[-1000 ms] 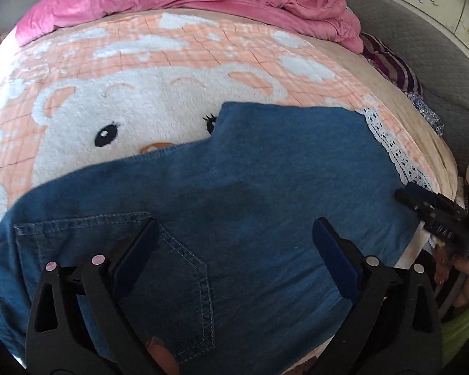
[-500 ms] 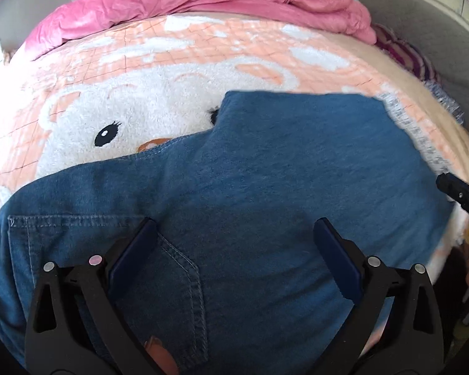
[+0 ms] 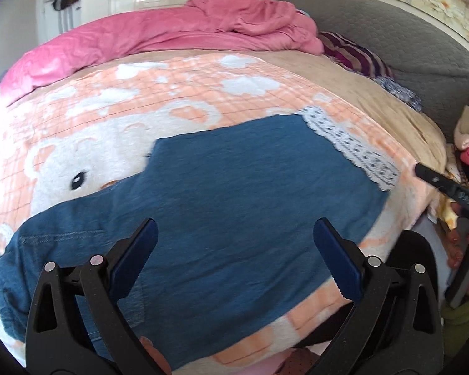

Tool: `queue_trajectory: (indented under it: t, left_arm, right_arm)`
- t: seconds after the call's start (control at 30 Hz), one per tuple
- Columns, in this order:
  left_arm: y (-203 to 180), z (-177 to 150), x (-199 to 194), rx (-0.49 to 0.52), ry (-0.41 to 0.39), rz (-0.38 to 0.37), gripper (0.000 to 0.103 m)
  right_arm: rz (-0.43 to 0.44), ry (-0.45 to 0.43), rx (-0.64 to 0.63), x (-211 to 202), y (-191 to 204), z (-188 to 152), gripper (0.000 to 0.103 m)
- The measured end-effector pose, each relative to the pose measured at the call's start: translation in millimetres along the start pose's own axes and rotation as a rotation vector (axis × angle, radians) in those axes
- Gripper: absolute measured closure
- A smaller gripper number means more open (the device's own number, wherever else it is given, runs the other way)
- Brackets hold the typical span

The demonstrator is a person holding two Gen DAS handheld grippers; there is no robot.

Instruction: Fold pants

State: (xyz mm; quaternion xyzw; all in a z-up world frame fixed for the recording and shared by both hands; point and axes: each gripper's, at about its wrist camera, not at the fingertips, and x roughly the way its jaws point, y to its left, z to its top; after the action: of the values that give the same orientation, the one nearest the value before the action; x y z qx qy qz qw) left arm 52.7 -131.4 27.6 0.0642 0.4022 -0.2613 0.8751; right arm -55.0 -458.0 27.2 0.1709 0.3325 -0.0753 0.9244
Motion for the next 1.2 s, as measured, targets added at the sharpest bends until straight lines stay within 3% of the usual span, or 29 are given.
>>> queue_trajectory:
  t: [0.2,0.33,0.47,0.53,0.6,0.63,0.7,0.77,0.87,1.0,1.03,1.07,1.2]
  left_arm:
    - [-26.5,40.9,30.8,0.074,0.067,-0.006,0.009]
    - [-43.2,87.7,59.1,0.098,0.071,-0.097,0.009]
    - [-65.5,125.0,99.8,0.184,0.103,-0.113,0.009]
    - [-75.8,138.0,118.2,0.232,0.098,-0.105,0.009]
    - [-81.4,147.9,139.7,0.252,0.138,-0.131,0.009]
    - [-81.2,152.3,155.2,0.247,0.18,-0.141,0.009]
    - [-79.9,158.2,177.3,0.244,0.225,-0.166,0.01]
    - [-76.6,161.7,190.9,0.235,0.255,-0.226,0.02]
    - [-72.5,165.7,207.7,0.218,0.284,-0.32,0.023]
    - [-71.4,166.0,224.3,0.199,0.305,-0.439,0.036]
    - [-73.2,165.4,229.0,0.2,0.32,-0.465,0.049]
    - [-75.5,162.6,235.1,0.203,0.345,-0.476,0.055]
    - [-86.2,158.4,236.3,0.224,0.346,-0.484,0.061]
  right_arm:
    - [0.061,0.047,0.022,17.4,5.8,-2.8,0.013]
    - [0.076,0.081,0.061,31.7,4.2,-3.3,0.013]
    - [0.089,0.098,0.113,46.7,-2.8,-2.2,0.013]
    - [0.097,0.09,0.102,49.3,-1.7,-2.5,0.028]
    - [0.108,0.085,0.092,50.9,-0.8,-3.6,0.06]
    - [0.138,0.088,0.112,52.6,-3.1,-4.8,0.065]
    - [0.159,0.074,0.153,54.3,-8.1,-7.2,0.065]
    - [0.174,0.06,0.162,56.3,-10.1,-8.2,0.065]
    - [0.206,0.039,0.2,59.0,-14.0,-9.1,0.063]
    - [0.235,0.029,0.215,60.9,-16.1,-9.7,0.064]
    - [0.237,0.028,0.218,61.6,-16.7,-9.5,0.064]
    - [0.237,0.026,0.219,62.3,-16.5,-9.4,0.064]
    - [0.225,0.023,0.201,66.2,-12.3,-7.4,0.064]
